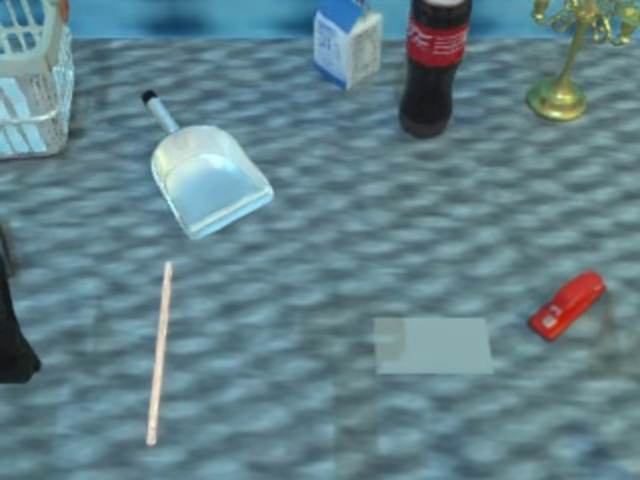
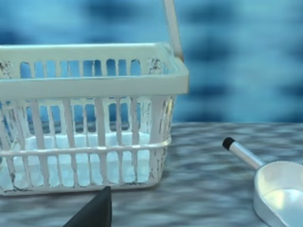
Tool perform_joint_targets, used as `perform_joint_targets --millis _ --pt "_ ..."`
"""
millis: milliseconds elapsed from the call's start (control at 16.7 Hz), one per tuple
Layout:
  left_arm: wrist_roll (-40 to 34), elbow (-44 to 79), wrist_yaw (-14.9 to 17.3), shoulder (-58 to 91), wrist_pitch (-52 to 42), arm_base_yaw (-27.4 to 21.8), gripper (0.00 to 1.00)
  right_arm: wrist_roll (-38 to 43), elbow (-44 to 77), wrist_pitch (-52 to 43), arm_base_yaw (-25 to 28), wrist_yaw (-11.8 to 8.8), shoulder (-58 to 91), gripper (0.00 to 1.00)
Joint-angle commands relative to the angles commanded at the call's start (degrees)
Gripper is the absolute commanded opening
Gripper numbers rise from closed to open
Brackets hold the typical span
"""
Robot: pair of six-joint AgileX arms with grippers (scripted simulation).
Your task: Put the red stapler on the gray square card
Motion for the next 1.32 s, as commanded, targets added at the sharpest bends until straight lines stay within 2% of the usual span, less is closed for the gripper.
perform_joint_targets --millis 240,480,1320 --pt "0.0 0.0 0.0 0.0 0.0 0.0 1.00 1.4 1.7 -1.4 0.3 0.0 1.8 1.00" --pt "0.0 0.0 0.0 0.0 0.0 0.0 1.00 9.2 11.8 -9.3 1.9 0.0 12.6 1.00" --pt "0.0 0.0 0.0 0.0 0.0 0.0 1.00 52.2 68.4 -55.3 11.5 0.2 87.2 1.00"
